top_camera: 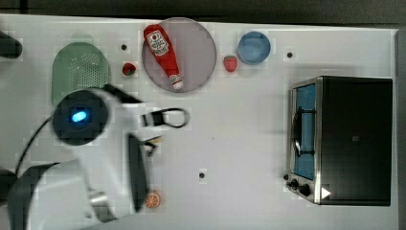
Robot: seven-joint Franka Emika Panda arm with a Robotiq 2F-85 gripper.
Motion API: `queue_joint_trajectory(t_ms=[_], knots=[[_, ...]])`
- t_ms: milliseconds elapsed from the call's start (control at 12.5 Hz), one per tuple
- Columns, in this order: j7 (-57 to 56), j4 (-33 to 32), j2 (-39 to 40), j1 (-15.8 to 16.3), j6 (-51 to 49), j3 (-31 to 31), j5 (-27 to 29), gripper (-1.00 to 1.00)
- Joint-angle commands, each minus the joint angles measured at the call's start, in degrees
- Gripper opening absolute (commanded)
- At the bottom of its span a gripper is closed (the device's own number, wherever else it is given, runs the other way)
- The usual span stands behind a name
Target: Pick Banana and place it in mug.
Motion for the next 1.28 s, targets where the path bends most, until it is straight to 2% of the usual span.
queue_joint_trajectory(t_ms=[80,400,560,640,1040,1120,1280], knots=[[11.7,-3.4,2.6,0.3,7.1,2.9,0.7,-0.28],[15.8,-10.0,8.2,0.4,21.7,5.1,0.5,-0.28],[17.4,-10.4,11.3,0.4,25.2,5.2,0.4,-0.28],[17.5,-10.4,12.5,0.4,26.0,5.1,0.0,-0.20],[17.5,-10.4,14.8,0.4,28.0,5.1,-0.2,0.90],[17.5,-10.3,14.6,0.4,28.0,5.1,-0.2,1.00],[17.5,-9.3,12.8,0.1,28.1,4.7,-0.1,1.00]])
